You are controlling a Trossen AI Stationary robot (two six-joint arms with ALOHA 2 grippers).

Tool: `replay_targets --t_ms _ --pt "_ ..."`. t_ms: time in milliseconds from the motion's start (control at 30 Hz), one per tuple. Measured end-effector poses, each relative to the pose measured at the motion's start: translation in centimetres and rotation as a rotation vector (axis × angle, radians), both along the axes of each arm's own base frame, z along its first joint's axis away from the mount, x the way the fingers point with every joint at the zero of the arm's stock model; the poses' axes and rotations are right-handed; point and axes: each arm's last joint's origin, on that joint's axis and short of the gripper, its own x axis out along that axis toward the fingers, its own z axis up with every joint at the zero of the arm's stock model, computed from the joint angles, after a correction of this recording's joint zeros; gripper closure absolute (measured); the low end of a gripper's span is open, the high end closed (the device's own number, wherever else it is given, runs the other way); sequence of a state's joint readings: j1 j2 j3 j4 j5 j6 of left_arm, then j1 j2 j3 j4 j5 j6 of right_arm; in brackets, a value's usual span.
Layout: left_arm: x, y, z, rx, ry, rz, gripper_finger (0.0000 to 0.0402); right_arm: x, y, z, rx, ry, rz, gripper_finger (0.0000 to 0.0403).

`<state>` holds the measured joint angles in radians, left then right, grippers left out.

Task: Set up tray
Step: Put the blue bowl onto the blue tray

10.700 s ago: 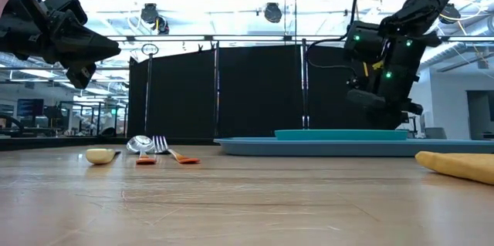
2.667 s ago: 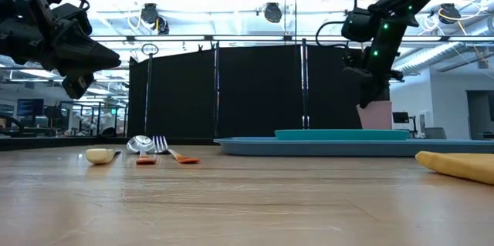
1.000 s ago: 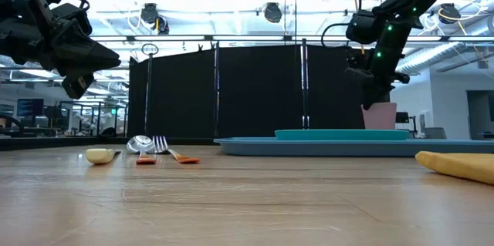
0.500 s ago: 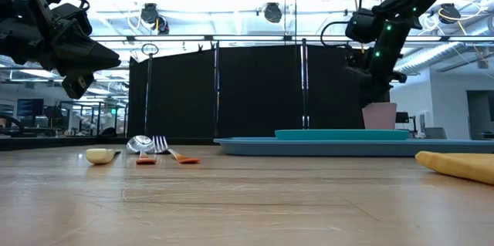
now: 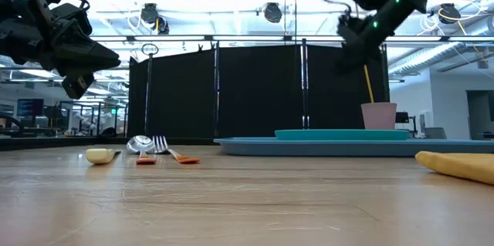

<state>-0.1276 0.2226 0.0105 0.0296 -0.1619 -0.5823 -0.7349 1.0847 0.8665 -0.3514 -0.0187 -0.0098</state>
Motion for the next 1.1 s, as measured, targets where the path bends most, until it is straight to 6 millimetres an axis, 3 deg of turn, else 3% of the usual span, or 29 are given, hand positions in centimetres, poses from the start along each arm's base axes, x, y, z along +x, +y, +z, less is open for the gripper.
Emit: replay_targets --t_ms 367,567,700,800,1000,1100 --pt "0.1 0.0 0.9 -0.064 -0.098 0.010 0.0353 4.4 5.8 1.1 -0.061 -0.106 0.322 0.0314" --pt "0.1 -0.6 0.9 -0.029 -0.094 -0.170 0.0353 5.6 8.6 0.2 -0.073 -0.186 0.436 0.0314" --pt "-0.1 -1.3 1.0 -0.096 -0.074 -0.378 0.0353 5.8 9.6 -0.8 -0.085 -0.225 0.479 0.0314" --pt "-0.2 -1.7 1.1 -0.132 -0.046 -0.375 0.0353 5.8 10.1 -1.7 -0.082 -0.225 0.499 0.0314" --pt "-0.7 -2.7 1.3 0.000 0.077 -0.309 0.0354 5.5 10.4 -3.3 -0.068 -0.232 0.476 0.0314" --pt "-0.7 -3.7 2.6 0.029 0.092 -0.322 0.0376 5.4 10.4 -3.9 -0.057 -0.240 0.470 0.0314"
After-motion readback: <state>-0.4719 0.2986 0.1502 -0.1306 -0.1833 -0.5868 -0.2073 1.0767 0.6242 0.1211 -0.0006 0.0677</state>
